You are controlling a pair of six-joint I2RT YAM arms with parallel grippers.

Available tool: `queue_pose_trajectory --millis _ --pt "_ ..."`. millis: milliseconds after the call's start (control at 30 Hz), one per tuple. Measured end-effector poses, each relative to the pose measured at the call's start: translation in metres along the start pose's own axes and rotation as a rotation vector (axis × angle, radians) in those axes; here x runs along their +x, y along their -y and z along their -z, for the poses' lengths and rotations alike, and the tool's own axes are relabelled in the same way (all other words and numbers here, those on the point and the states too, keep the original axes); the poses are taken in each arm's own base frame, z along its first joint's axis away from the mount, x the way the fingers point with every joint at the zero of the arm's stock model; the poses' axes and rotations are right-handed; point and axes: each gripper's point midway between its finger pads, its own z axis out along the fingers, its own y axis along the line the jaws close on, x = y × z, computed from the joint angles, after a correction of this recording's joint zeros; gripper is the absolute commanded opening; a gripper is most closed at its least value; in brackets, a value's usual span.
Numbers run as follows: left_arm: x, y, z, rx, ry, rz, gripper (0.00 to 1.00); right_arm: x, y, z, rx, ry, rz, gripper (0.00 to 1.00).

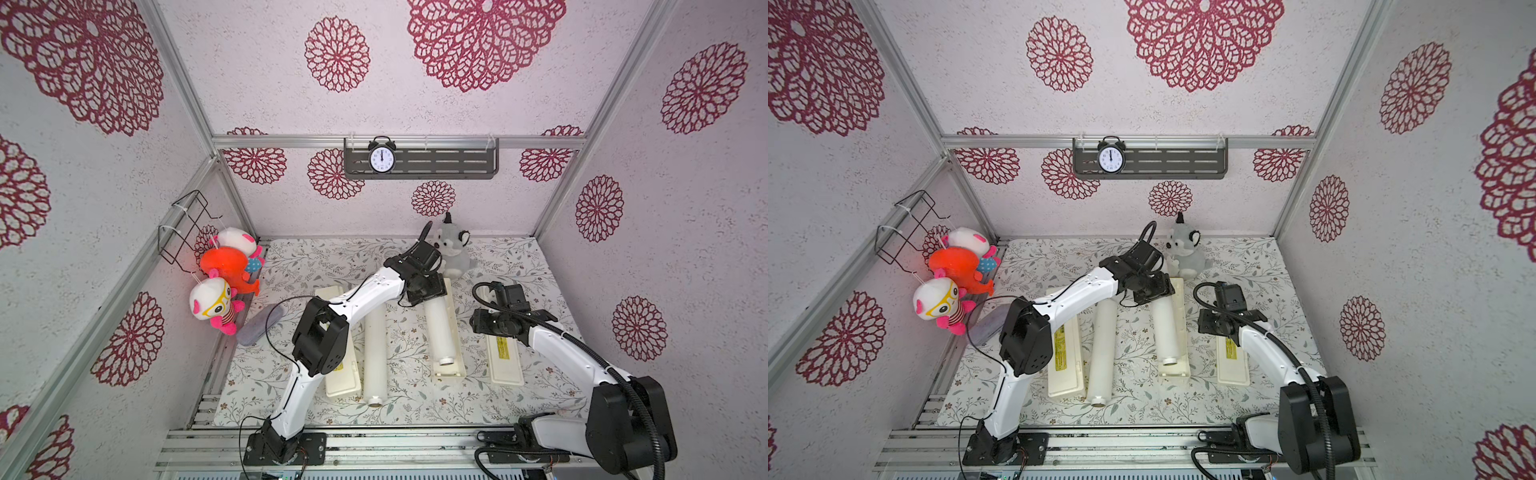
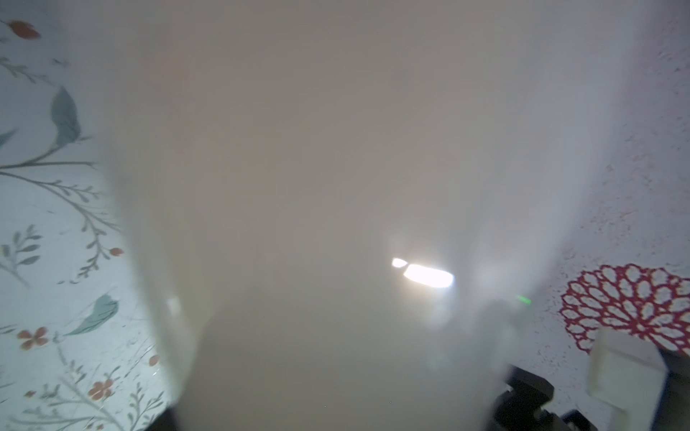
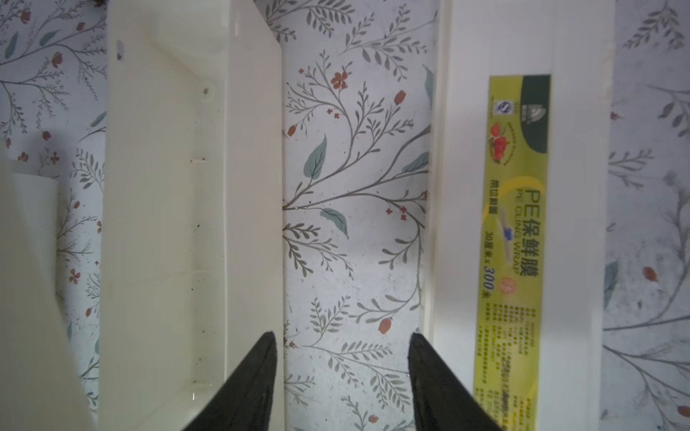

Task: Put plastic wrap rolls into dispensers
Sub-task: Place the plastic wrap into the plastic wrap cutting box.

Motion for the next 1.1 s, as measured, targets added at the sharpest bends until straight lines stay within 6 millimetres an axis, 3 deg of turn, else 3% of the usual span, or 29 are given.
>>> queue_pose_trajectory --millis 133,233,800,1100 --pt "0.009 -0.001 -0.028 -0.027 -0.041 0.001 0.62 0.001 -0.001 -0.001 -0.008 0.0 0.0 0.58" --pt "0.017 -0.004 -0.037 -0.044 -0.062 -0.002 0.62 0.001 -0.001 -0.001 -0.012 0.001 0.0 0.58" --pt "0.03 -0.016 -0.037 -0.111 -0.088 -0.031 0.63 -0.001 -0.005 -0.002 -0.031 0.008 0.0 0.58" --pt "0.036 -0.027 -0.053 -0.108 -0.088 0.002 0.72 0.003 -0.003 -0.004 -0.027 0.001 -0.001 0.59"
